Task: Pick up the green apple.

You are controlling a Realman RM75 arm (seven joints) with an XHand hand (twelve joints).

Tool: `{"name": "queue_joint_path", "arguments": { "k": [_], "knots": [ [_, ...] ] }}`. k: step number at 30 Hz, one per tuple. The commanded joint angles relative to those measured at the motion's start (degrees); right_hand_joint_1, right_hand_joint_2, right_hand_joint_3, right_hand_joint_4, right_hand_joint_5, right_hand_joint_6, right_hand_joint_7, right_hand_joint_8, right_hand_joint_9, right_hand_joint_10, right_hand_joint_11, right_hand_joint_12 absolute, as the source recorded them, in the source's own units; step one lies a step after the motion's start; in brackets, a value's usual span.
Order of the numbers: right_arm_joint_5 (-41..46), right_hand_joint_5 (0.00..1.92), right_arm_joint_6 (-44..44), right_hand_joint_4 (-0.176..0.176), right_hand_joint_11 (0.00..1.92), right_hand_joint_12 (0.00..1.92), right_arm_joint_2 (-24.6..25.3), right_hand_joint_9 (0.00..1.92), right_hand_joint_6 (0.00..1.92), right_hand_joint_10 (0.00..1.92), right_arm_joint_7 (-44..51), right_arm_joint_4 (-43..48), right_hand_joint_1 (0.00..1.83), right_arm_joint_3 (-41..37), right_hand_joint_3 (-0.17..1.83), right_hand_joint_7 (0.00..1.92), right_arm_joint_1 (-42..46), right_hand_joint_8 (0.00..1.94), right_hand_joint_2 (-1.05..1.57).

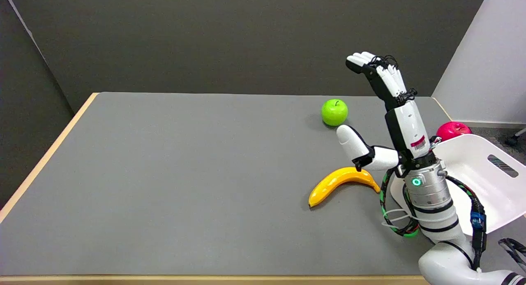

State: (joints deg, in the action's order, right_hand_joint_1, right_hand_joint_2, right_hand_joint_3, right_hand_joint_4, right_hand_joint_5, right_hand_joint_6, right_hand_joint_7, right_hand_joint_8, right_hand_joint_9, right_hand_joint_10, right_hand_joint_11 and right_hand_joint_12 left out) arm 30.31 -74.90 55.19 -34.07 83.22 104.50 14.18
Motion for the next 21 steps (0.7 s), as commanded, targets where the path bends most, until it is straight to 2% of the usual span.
{"name": "queue_joint_path", "arguments": {
  "k": [1, 9, 12, 17, 21],
  "knots": [
    [0.14, 0.23, 0.99, 0.051, 0.00, 1.02, -0.50, 0.05, 0.52, 0.62, -0.02, 0.29, 0.44, 0.12, 0.96, 0.24, -1.46, 0.38, 0.60],
    [-0.25, 0.23, 4.11, 0.048, 0.00, 1.02, -0.74, 0.04, 0.53, 0.62, 1.05, 1.40, 0.47, -3.09, 0.96, 0.24, -2.01, 0.38, 0.60],
    [-0.26, 0.23, 5.91, 0.046, 0.00, 1.00, -0.74, 0.04, 0.53, 0.62, 5.17, 2.38, 0.48, -5.03, 0.96, 0.24, -2.10, 0.38, 0.60],
    [-0.02, 0.24, 13.09, 0.042, 0.00, 0.98, -1.29, 0.04, 0.54, 0.62, 12.18, 4.19, 0.51, -8.65, 0.96, 0.25, -3.99, 0.39, 0.59],
    [2.27, 0.24, 22.51, 0.042, 0.00, 0.98, -2.43, 0.04, 0.54, 0.62, 20.68, 6.56, 0.51, -10.75, 0.96, 0.25, -7.51, 0.40, 0.59]
  ]
}}
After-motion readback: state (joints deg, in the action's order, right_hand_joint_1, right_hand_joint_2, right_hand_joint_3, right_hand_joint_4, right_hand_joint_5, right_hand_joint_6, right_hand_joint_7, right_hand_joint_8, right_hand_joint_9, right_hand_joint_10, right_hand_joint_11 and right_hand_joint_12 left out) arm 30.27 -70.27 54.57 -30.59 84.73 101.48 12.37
